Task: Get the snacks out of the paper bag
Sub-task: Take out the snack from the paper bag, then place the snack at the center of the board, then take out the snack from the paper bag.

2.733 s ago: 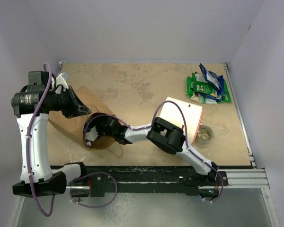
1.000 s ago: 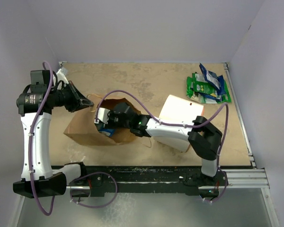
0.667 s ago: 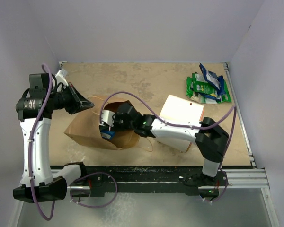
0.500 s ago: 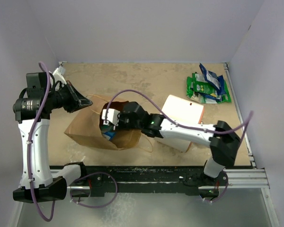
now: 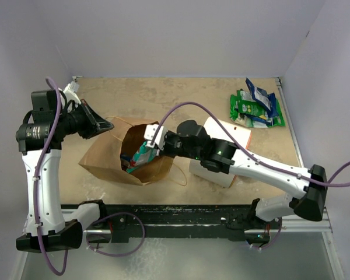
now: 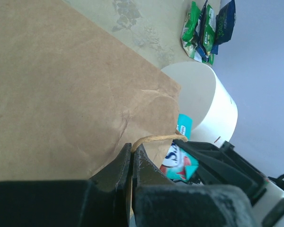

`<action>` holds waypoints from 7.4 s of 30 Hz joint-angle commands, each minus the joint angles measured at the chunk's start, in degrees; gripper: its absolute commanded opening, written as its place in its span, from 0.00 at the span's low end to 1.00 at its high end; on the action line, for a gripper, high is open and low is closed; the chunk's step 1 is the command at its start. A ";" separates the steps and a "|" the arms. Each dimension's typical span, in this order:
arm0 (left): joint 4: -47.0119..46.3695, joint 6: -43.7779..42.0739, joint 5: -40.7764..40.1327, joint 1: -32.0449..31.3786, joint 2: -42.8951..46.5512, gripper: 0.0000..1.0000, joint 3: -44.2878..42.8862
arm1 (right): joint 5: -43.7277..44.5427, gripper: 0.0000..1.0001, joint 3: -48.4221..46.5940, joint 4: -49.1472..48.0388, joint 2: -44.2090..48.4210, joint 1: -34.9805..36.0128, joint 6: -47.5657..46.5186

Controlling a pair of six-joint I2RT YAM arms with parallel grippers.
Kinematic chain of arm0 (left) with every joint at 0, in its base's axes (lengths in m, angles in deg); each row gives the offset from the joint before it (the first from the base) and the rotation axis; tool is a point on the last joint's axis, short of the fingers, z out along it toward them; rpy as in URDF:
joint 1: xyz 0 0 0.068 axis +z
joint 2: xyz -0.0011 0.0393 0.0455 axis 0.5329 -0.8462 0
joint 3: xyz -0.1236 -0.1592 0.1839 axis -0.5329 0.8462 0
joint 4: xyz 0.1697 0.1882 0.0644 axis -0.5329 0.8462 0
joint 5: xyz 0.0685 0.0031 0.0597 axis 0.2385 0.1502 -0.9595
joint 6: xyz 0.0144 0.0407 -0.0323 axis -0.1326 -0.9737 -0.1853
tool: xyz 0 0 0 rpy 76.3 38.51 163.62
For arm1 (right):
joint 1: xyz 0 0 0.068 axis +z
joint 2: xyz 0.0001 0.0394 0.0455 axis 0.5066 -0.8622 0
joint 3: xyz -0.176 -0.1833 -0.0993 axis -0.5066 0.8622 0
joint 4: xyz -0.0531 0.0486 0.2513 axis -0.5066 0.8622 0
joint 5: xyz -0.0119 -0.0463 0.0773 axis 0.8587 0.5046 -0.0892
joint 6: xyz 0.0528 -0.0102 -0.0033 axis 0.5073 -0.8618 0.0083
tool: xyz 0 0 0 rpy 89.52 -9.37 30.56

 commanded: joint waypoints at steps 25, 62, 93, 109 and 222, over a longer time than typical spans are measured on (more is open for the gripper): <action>-3.29 0.78 3.37 -0.17 0.26 0.00 3.39 | 49.63 0.00 -33.51 -5.57 -10.45 -32.15 6.37; -1.56 -3.87 3.54 -0.25 -6.75 0.00 -1.39 | 57.06 0.00 23.11 -15.36 0.93 -63.19 6.58; 0.52 -5.82 1.58 -0.26 7.67 0.00 4.39 | 9.90 0.86 -9.62 24.63 8.03 -49.06 30.57; 13.38 6.26 -3.68 -0.26 24.70 0.00 15.61 | -22.69 0.79 -2.15 5.96 18.31 -18.11 14.41; 1.99 2.77 0.73 -0.31 13.35 0.00 7.18 | 21.02 0.03 -10.82 -35.87 -44.11 7.50 18.29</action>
